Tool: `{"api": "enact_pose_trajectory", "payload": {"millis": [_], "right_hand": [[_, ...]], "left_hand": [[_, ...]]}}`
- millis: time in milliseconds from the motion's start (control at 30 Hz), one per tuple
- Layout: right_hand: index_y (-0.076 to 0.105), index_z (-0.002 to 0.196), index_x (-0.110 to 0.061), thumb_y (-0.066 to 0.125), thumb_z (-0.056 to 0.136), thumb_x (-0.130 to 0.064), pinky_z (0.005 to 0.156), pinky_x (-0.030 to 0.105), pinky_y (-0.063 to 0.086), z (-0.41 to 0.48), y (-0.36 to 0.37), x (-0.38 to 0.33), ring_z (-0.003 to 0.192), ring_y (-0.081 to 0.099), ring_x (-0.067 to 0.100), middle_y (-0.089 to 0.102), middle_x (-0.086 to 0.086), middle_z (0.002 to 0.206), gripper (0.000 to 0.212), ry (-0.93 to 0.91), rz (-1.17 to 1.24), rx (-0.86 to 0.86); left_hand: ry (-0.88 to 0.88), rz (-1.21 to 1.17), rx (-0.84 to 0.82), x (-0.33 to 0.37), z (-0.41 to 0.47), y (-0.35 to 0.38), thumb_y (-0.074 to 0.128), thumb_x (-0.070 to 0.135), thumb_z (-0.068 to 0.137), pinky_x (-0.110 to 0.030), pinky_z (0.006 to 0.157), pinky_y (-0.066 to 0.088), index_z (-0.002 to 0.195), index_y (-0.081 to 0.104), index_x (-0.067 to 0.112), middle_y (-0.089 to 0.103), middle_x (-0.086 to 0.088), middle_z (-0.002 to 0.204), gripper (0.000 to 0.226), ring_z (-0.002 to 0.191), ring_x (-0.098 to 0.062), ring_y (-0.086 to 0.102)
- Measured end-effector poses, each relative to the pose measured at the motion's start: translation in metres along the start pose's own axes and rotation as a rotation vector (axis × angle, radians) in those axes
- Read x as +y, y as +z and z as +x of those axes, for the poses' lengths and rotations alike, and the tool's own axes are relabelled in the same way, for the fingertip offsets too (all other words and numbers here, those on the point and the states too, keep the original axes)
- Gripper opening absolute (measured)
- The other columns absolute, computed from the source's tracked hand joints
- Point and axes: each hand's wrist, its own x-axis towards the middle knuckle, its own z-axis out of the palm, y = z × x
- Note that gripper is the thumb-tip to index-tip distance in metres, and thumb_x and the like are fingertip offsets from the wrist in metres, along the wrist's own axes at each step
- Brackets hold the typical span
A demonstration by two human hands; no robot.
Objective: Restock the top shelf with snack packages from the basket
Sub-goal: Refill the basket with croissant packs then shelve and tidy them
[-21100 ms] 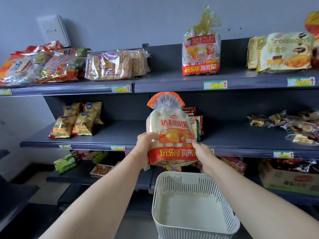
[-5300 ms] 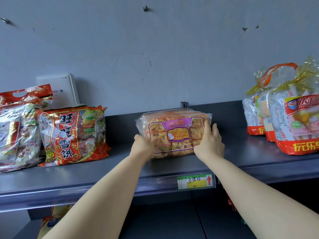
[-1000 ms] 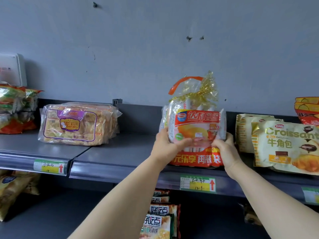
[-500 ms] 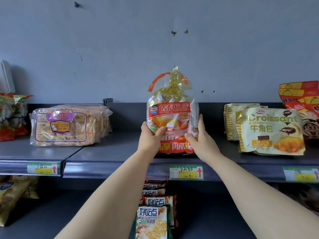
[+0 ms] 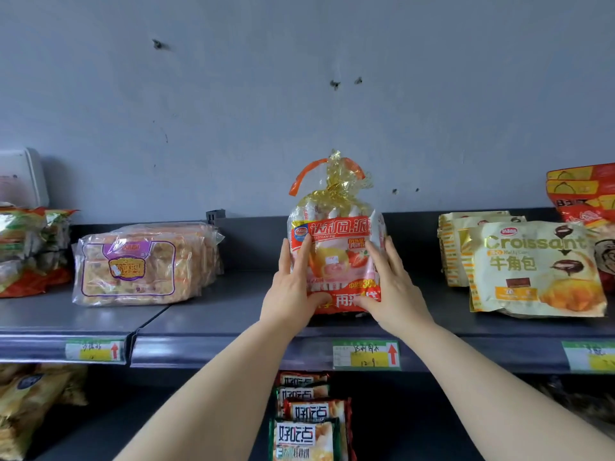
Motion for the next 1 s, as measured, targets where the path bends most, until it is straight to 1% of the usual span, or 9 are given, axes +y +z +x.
{"api": "enact_pose_trajectory", "payload": {"millis": [100, 200, 333, 433, 600, 700, 800, 900, 1000], "right_hand": [[-0.008, 0.151, -0.038, 0.069, 0.085, -0.043, 0.087, 0.035, 0.055, 0.006, 0.008, -0.001, 0.136, 0.04, 0.022, -0.019, -0.005, 0.16, 0.101, 0.011, -0.079, 0.024], [-0.009, 0.15, -0.039, 0.067, 0.084, -0.049, 0.092, 0.04, 0.054, 0.006, 0.008, -0.002, 0.136, 0.041, 0.022, -0.019, -0.004, 0.16, 0.102, 0.009, -0.109, 0.024], [-0.012, 0.15, -0.042, 0.066, 0.083, -0.055, 0.099, 0.047, 0.048, 0.003, 0.005, 0.001, 0.141, 0.033, 0.025, -0.018, -0.004, 0.161, 0.103, 0.004, -0.049, 0.011], [-0.015, 0.149, -0.043, 0.058, 0.085, -0.061, 0.109, 0.05, 0.038, 0.001, 0.005, 0.001, 0.147, 0.019, 0.027, -0.019, -0.001, 0.161, 0.098, 0.024, -0.054, 0.014], [0.0, 0.154, -0.034, 0.046, 0.093, -0.057, 0.114, 0.046, 0.029, -0.001, 0.002, -0.003, 0.149, 0.012, 0.024, -0.007, 0.001, 0.163, 0.08, 0.052, -0.089, 0.052], [0.02, 0.153, -0.026, 0.041, 0.1, -0.043, 0.114, 0.045, 0.029, -0.012, -0.004, -0.01, 0.148, 0.017, 0.024, 0.01, 0.004, 0.162, 0.059, 0.103, -0.122, 0.1], [0.037, 0.146, -0.02, 0.043, 0.101, -0.029, 0.112, 0.044, 0.033, -0.032, -0.015, -0.015, 0.144, 0.027, 0.023, 0.028, 0.005, 0.157, 0.046, 0.158, -0.107, 0.168], [0.048, 0.138, -0.02, 0.047, 0.099, -0.02, 0.103, 0.04, 0.041, -0.057, -0.033, -0.014, 0.13, 0.046, 0.021, 0.049, 0.002, 0.143, 0.039, 0.139, -0.117, 0.268], [0.056, 0.13, -0.021, 0.046, 0.099, -0.013, 0.09, 0.036, 0.048, -0.08, -0.058, -0.006, 0.11, 0.06, 0.02, 0.066, -0.002, 0.12, 0.034, 0.166, -0.129, 0.319]], "left_hand": [[-0.034, 0.018, 0.005, -0.002, 0.006, 0.006, 0.07, 0.034, 0.086, -0.049, 0.085, 0.055, 0.139, -0.022, 0.062, -0.011, 0.018, 0.161, 0.109, 0.135, -0.027, 0.042], [-0.052, 0.053, 0.019, 0.001, 0.006, 0.007, 0.068, 0.034, 0.088, -0.052, 0.089, 0.053, 0.139, -0.023, 0.061, -0.007, 0.011, 0.163, 0.108, 0.138, -0.03, 0.036], [-0.044, 0.035, 0.009, 0.004, 0.0, 0.003, 0.068, 0.041, 0.087, -0.05, 0.096, 0.048, 0.144, -0.019, 0.057, -0.014, 0.001, 0.163, 0.106, 0.146, -0.034, 0.02], [-0.045, 0.009, 0.006, 0.008, -0.006, -0.003, 0.069, 0.043, 0.087, -0.049, 0.099, 0.045, 0.146, -0.015, 0.056, -0.018, -0.002, 0.163, 0.104, 0.148, -0.034, 0.015], [-0.015, 0.036, 0.025, 0.013, -0.012, -0.007, 0.065, 0.043, 0.089, -0.046, 0.105, 0.041, 0.149, -0.012, 0.051, -0.016, -0.001, 0.164, 0.099, 0.149, -0.029, 0.011], [-0.018, 0.019, 0.112, 0.02, -0.018, -0.01, 0.059, 0.036, 0.094, -0.044, 0.111, 0.035, 0.154, 0.002, 0.039, 0.0, 0.0, 0.164, 0.083, 0.146, -0.028, 0.016], [-0.004, 0.124, 0.162, 0.031, -0.028, -0.014, 0.051, 0.017, 0.095, -0.04, 0.103, 0.04, 0.146, 0.031, 0.023, 0.032, -0.002, 0.151, 0.055, 0.13, -0.026, 0.035], [0.095, 0.158, 0.09, 0.041, -0.034, -0.01, 0.05, 0.011, 0.095, -0.04, 0.093, 0.046, 0.129, 0.051, 0.02, 0.053, -0.001, 0.132, 0.036, 0.117, -0.025, 0.047], [0.191, 0.105, -0.003, 0.061, -0.039, 0.004, 0.051, 0.011, 0.094, -0.041, 0.093, 0.047, 0.122, 0.059, 0.017, 0.059, -0.002, 0.129, 0.03, 0.119, -0.025, 0.048]]}}
